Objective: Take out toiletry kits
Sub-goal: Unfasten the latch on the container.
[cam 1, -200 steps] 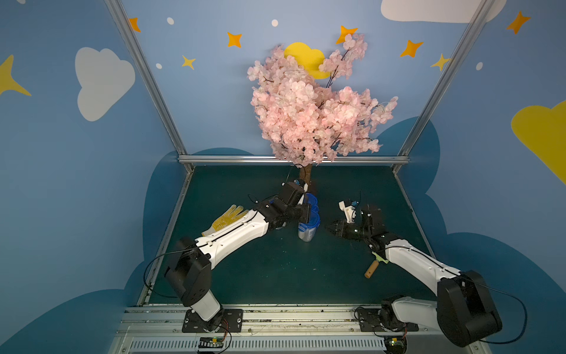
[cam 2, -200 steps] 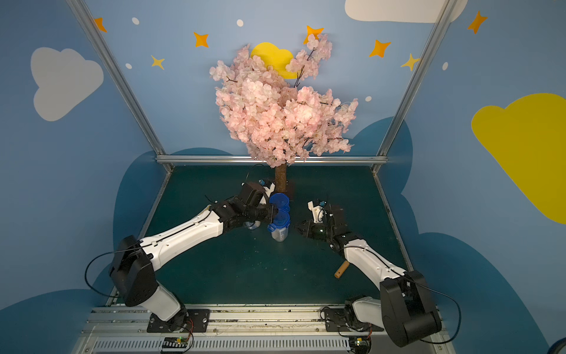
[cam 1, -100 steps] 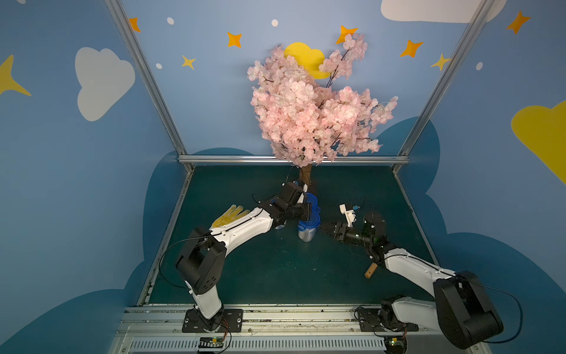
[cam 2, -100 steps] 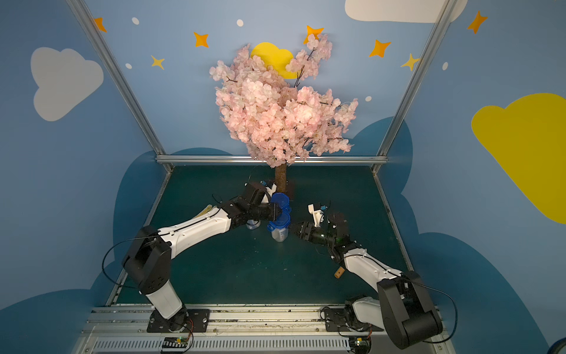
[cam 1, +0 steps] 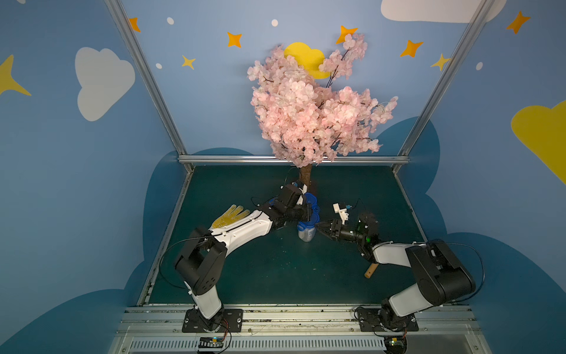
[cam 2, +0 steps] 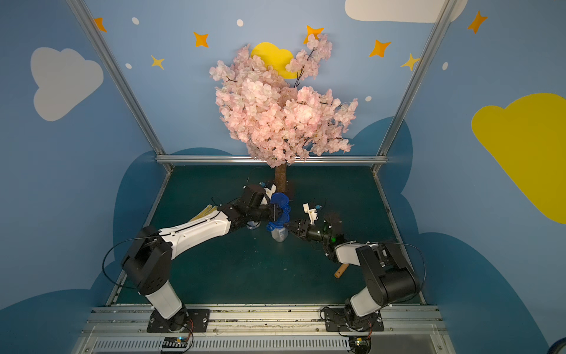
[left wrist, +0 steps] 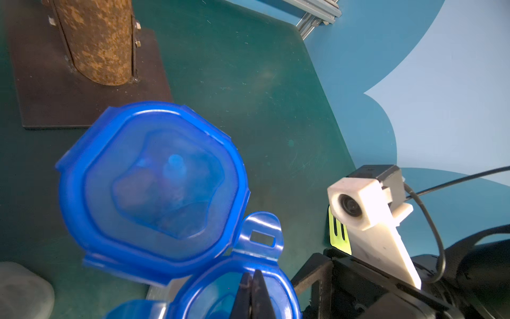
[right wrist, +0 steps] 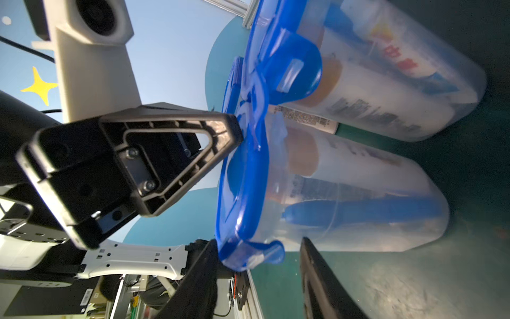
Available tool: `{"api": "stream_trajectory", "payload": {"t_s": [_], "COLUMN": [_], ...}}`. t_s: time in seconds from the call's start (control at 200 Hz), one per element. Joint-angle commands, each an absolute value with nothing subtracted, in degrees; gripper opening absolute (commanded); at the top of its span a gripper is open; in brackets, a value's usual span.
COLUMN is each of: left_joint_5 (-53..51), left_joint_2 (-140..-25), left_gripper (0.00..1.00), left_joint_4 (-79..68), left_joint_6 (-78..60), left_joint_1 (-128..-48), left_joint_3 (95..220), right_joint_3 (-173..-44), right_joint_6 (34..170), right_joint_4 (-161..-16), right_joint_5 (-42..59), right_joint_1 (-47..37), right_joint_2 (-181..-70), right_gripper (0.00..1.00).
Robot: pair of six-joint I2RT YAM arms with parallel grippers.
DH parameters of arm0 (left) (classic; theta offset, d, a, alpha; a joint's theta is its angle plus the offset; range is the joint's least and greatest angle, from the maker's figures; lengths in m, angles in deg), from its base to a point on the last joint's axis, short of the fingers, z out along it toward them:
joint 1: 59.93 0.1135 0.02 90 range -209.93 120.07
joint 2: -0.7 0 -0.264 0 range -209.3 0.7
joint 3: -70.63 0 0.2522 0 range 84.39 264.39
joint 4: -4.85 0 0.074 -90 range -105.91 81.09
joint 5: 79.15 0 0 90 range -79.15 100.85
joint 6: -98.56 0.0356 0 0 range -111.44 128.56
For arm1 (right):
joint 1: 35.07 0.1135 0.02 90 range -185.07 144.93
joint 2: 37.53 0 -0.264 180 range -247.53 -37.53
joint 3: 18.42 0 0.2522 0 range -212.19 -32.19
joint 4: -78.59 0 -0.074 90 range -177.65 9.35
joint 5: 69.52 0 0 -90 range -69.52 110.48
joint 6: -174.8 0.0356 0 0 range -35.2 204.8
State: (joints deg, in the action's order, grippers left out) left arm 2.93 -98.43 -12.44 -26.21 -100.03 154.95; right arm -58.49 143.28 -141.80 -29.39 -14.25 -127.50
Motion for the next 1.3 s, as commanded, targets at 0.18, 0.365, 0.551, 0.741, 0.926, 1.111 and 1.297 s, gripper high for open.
{"api": "stream_trajectory", "payload": {"t_s": [0.18,0.365,0.551,0.741,0.926,1.111,1.297], "left_joint_5": [2.98,4.88,7.04,9.62,10.86,11.47,12.32], "left_joint_2": [-100.36,-100.79,-101.52,-101.08,-102.06,-103.27,-103.79], "left_gripper": [0.02,0.02,0.03,0.02,0.02,0.02,0.02], "left_joint_4": [-18.26,-17.06,-14.71,-12.96,-10.93,-8.94,-7.82], "left_joint_6": [-29.76,-31.74,-35.35,-37.96,-39.51,-40.9,-41.8], "left_joint_1": [-100.53,-101.97,-103.24,-103.77,-104.22,-104.2,-104.32], "left_joint_3": [148.7,146.43,142.89,137.91,134.96,132.89,131.07], "right_joint_3": [-57.29,-56.9,-56.75,-57.04,-56.92,-57.17,-57.45], "right_joint_6": [147.38,148.07,150.14,152.05,152.49,151.07,150.98], "right_joint_4": [-153.63,-154.49,-157.02,-157.53,-156.58,-152.41,-149.95], "right_joint_5": [-30.33,-30.67,-30.97,-31.31,-31.31,-31.05,-30.95], "right_joint_1": [-14.07,-13.98,-13.99,-14.0,-13.88,-13.24,-12.42], "right_joint_2": [-129.19,-128.51,-128.93,-130.07,-128.82,-125.86,-123.33], "right_gripper": [0.46,0.4,0.37,0.3,0.26,0.21,0.2]}}
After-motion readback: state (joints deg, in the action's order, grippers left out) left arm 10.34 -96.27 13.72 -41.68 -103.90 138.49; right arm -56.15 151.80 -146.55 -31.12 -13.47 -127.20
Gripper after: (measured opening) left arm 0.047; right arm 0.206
